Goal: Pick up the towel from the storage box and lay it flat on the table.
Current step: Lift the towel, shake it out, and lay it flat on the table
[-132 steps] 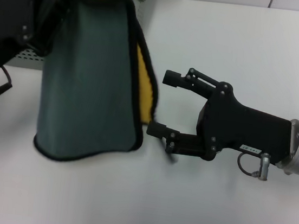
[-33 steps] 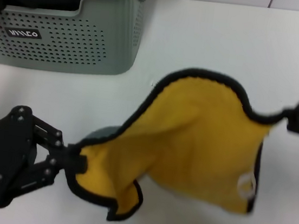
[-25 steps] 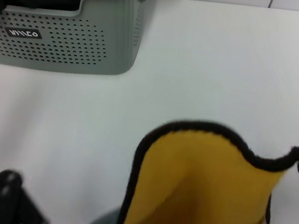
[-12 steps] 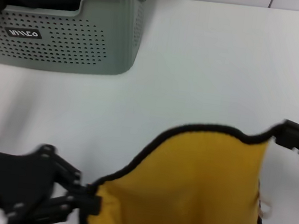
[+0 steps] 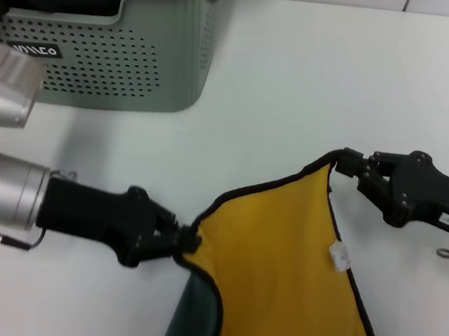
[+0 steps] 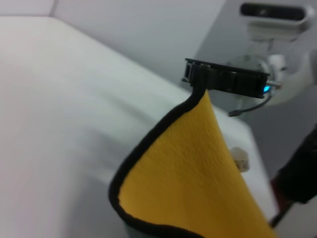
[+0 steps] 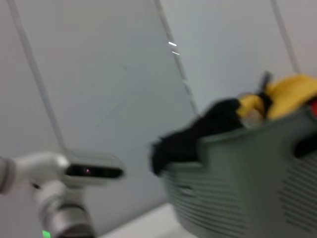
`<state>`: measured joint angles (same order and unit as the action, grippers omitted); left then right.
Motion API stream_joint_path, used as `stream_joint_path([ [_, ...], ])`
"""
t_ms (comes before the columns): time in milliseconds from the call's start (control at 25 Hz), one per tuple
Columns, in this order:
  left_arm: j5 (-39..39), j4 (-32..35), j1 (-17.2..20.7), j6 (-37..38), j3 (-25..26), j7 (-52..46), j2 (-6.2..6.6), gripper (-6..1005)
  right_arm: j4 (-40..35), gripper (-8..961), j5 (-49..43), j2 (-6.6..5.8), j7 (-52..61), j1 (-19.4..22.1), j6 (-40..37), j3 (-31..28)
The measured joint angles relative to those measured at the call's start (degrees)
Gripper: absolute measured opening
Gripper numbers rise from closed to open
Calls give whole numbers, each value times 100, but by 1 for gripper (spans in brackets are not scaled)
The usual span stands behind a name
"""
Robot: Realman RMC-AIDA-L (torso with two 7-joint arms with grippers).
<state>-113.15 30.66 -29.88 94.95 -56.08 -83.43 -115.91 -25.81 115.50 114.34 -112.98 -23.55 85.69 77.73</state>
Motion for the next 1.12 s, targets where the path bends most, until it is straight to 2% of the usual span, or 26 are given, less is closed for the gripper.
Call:
stream_joint_path([
  [160,-24,282,-24,-449,8,14,-4,41,-31,30,-69,39,-53,-71,-769,23],
  [400,-102,935,49,-679,20,-7,94,41,-30,33,-349,65,-61,-235,-1271,-5],
  [560,-426,1311,37,-811,22,-106,106,41,-26,34,-361,97,-63,-308,-1643,-19],
  [840,-1324,1809,-86,-1514,-13,-24,-137,41,-18,37,-363,158,-75,-531,-2032,14],
  [1120,-2096,2114,-270,-1564,-18,411,-344,41,25,40,-362,161,-80,-689,-2139,23],
])
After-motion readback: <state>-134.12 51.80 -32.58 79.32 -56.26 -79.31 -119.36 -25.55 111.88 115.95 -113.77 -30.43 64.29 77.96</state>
